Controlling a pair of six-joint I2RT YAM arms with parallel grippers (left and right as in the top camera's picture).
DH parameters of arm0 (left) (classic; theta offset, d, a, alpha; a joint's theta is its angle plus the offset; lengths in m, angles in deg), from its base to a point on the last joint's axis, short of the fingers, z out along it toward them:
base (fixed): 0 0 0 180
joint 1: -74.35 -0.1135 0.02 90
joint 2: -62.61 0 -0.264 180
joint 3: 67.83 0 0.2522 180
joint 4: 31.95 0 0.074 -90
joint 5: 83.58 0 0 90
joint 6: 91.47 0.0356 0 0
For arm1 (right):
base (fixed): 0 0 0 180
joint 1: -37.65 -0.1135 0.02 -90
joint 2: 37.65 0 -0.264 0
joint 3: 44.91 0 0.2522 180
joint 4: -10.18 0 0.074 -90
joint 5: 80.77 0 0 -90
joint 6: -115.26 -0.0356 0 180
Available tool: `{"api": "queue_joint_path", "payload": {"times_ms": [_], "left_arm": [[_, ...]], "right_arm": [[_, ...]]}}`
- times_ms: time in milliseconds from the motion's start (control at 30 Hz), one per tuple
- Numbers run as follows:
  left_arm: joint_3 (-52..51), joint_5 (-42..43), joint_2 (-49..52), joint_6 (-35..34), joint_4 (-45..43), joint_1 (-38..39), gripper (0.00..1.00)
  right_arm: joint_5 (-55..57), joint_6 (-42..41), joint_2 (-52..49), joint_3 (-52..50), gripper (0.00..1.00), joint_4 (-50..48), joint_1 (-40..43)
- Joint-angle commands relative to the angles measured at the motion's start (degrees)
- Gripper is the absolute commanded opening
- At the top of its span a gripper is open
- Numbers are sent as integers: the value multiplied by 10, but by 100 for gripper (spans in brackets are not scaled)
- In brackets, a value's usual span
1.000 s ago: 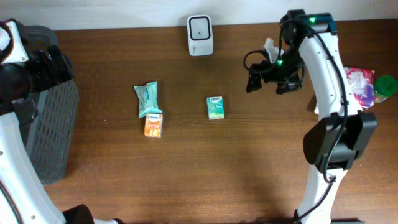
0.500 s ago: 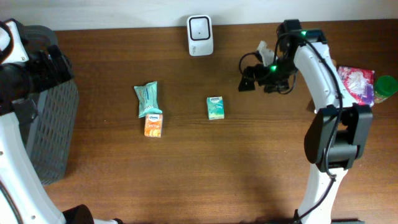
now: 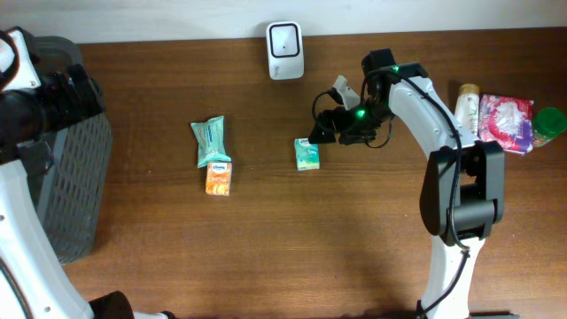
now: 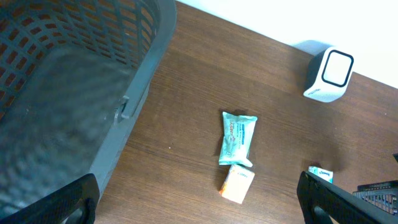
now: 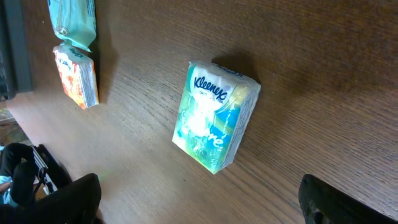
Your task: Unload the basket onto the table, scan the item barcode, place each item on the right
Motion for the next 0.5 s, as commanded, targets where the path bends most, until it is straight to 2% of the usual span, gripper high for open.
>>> {"api": "queue_joint_path", "payload": {"times_ms": [0,67,167,300,333,400,467], "left_arm": [[6,0,-7,-2,1,-2,99],[6,0,-7,-2,1,-2,99],[6,0,-7,-2,1,-2,99],[6,0,-7,-2,1,-2,99],[6,0,-7,-2,1,-2,99],[6,0,-7,-2,1,-2,99],[6,0,-7,-2,1,-2,99]], "right_arm": [[-14,6,-12,-4,81,-1,-1],[-21,2,-31,-8,72,1,-1],[-24,2,-33,-48,72,-23,-9],[-23,-87,-34,-99,62,-134,-33],[-23,-101,-34,-112,55,-164,-39],[-23,-104,-37,-120,53,-176,-44],[-23,-104,-39,-120,35,-176,-45]]}}
